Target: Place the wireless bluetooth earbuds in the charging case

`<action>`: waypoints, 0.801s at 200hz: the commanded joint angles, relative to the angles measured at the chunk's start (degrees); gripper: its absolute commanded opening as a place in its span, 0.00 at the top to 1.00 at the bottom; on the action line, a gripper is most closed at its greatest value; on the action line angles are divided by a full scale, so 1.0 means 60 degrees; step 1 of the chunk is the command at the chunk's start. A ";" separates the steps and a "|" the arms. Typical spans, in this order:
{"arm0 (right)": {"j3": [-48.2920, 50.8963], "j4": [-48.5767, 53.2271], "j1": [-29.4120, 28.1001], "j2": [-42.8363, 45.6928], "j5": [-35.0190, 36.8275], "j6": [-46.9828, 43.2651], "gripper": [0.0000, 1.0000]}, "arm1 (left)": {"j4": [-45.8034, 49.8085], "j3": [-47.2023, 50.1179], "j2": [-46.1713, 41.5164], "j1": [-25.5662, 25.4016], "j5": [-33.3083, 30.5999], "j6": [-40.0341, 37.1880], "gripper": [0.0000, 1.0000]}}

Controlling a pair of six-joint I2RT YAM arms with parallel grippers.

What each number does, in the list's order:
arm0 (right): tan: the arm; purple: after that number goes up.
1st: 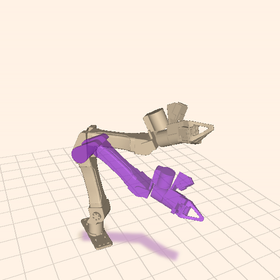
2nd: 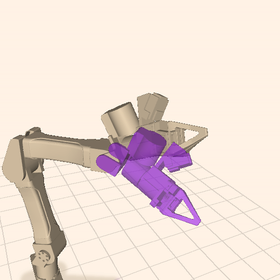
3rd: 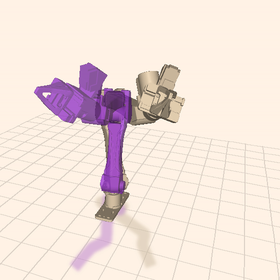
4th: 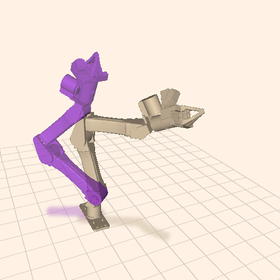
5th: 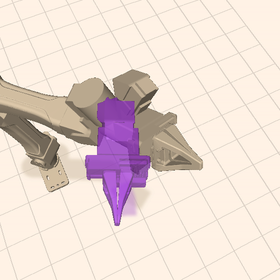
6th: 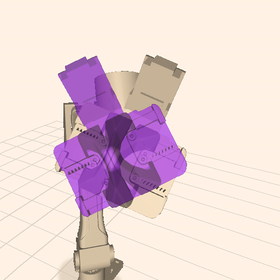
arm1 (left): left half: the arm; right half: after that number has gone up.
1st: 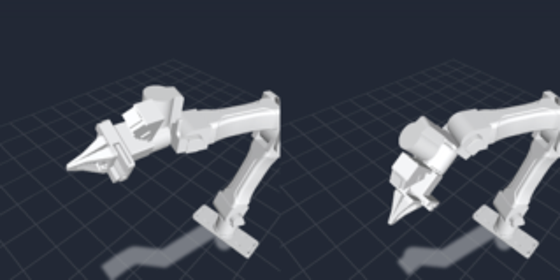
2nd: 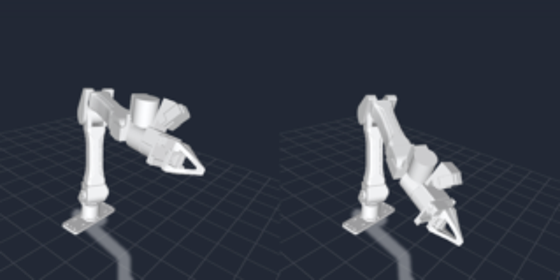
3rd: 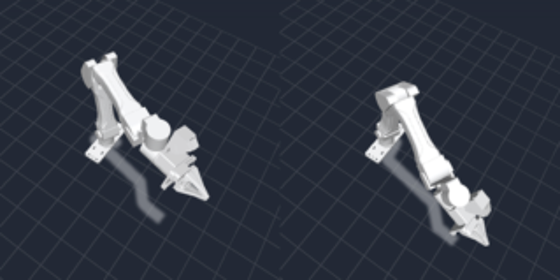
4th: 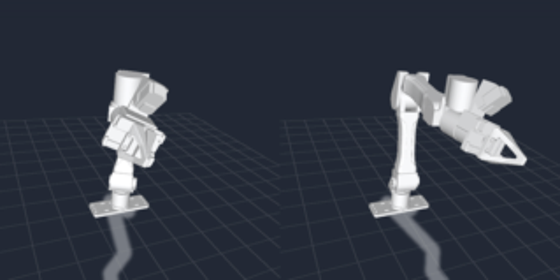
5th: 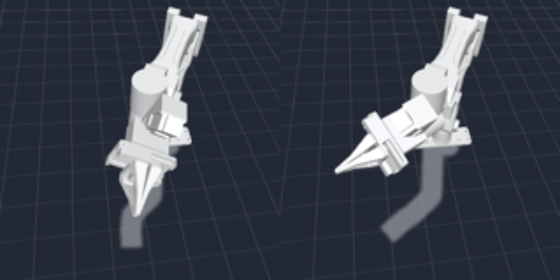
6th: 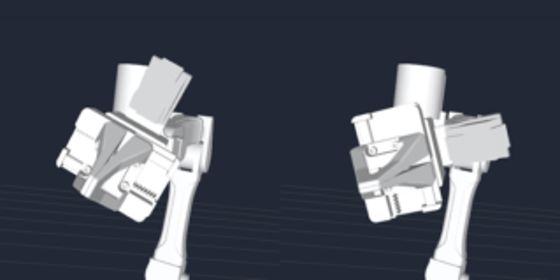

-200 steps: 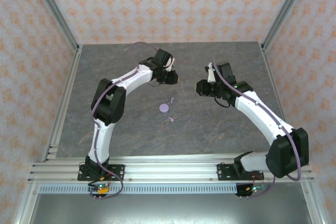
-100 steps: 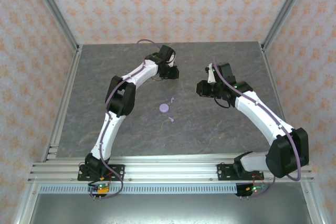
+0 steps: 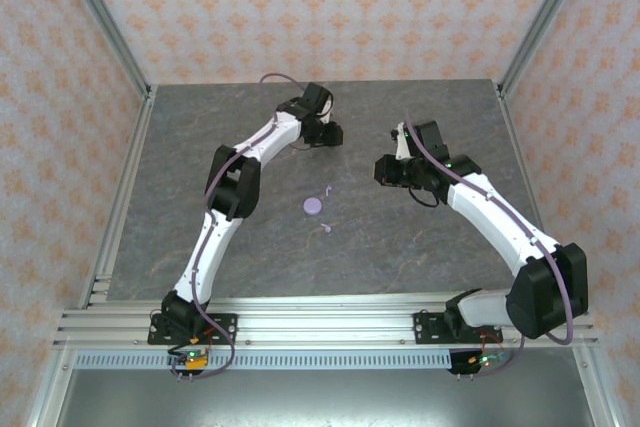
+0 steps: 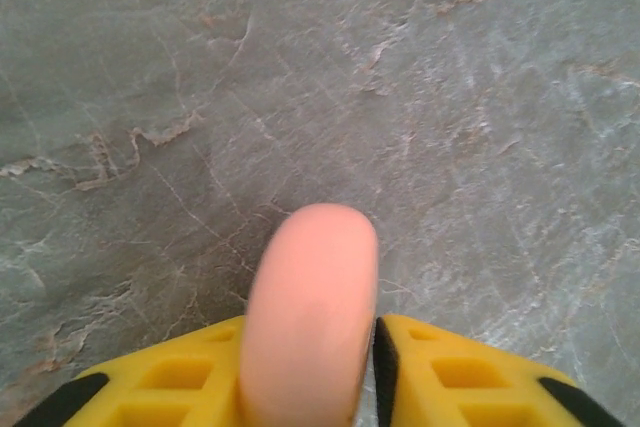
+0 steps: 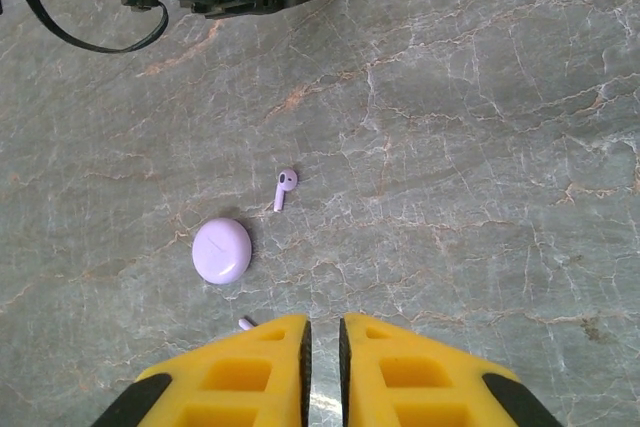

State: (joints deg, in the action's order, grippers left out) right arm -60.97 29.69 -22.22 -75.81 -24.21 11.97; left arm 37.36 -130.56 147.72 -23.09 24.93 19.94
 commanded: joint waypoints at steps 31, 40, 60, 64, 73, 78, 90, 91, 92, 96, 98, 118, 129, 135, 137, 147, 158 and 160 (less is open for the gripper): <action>-0.0167 0.0339 -0.0017 0.0079 0.0123 0.0017 0.81 | 0.1135 -0.0534 0.0163 0.0135 -0.0731 -0.0563 0.36; -0.0116 0.0339 -0.0011 0.0096 0.0123 0.0019 0.81 | 0.1191 -0.0548 0.0061 0.0147 -0.0846 -0.0675 0.33; -0.0057 0.0339 -0.0015 0.0126 0.0152 0.0025 0.81 | 0.1350 -0.0549 -0.0238 0.0172 -0.0976 -0.0895 0.28; -0.0053 0.0339 -0.0010 0.0139 0.0140 0.0026 0.80 | 0.1397 -0.0549 -0.0302 0.0172 -0.1013 -0.0943 0.28; -0.0037 0.0339 -0.0003 0.0131 0.0163 0.0019 0.80 | 0.1543 -0.0549 -0.0474 0.0174 -0.1094 -0.1052 0.28; -0.0034 0.0339 -0.0006 0.0114 0.0152 0.0025 0.80 | 0.1637 -0.0528 -0.0578 0.0172 -0.1131 -0.1100 0.28; -0.0034 0.0339 -0.0018 0.0081 0.0090 0.0027 0.80 | 0.1793 -0.0376 -0.0917 0.0172 -0.1179 -0.1233 0.28; -0.0034 0.0339 -0.0010 0.0081 0.0077 0.0020 0.80 | 0.1796 -0.0353 -0.0947 0.0172 -0.1180 -0.1239 0.28; -0.0034 0.0339 -0.0014 0.0067 0.0071 0.0023 0.80 | 0.1798 -0.0334 -0.0992 0.0172 -0.1173 -0.1249 0.28; -0.0034 0.0339 -0.0007 0.0033 0.0042 0.0013 0.80 | 0.1812 -0.0213 -0.1150 0.0180 -0.1181 -0.1275 0.28; -0.0034 0.0339 -0.0008 0.0036 0.0019 0.0013 0.80 | 0.1810 -0.0154 -0.1233 0.0174 -0.1174 -0.1274 0.28; -0.0047 0.0283 -0.0017 -0.0146 -0.0185 0.0026 0.79 | 0.1597 0.0820 -0.2229 0.0176 -0.1088 -0.1332 0.29; -0.0034 0.0227 -0.0013 -0.0264 -0.0329 0.0038 0.78 | 0.1480 0.1400 -0.2841 0.0172 -0.1075 -0.1322 0.31; -0.0034 0.0216 -0.0025 -0.0346 -0.0418 0.0041 0.78 | 0.1412 0.1777 -0.3149 0.0172 -0.1081 -0.1331 0.32; -0.0045 0.0199 -0.0020 -0.0373 -0.0437 0.0042 0.78 | 0.1381 0.1878 -0.3274 0.0172 -0.1090 -0.1328 0.32; -0.0048 0.0146 -0.0034 -0.0506 -0.0530 0.0054 0.78 | 0.1270 0.2538 -0.3813 0.0172 -0.1119 -0.1304 0.35; -0.0046 0.0064 -0.0080 -0.0661 -0.0610 0.0085 0.77 | 0.1140 0.3248 -0.4400 0.0172 -0.1187 -0.1272 0.38; -0.0051 0.0062 -0.0085 -0.0705 -0.0609 0.0097 0.77 | 0.1111 0.3414 -0.4506 0.0172 -0.1197 -0.1266 0.39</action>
State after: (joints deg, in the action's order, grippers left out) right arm -60.97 30.61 -22.24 -78.00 -26.20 11.97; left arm 44.49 -116.84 129.25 -22.11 19.84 13.23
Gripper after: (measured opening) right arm 0.222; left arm 0.641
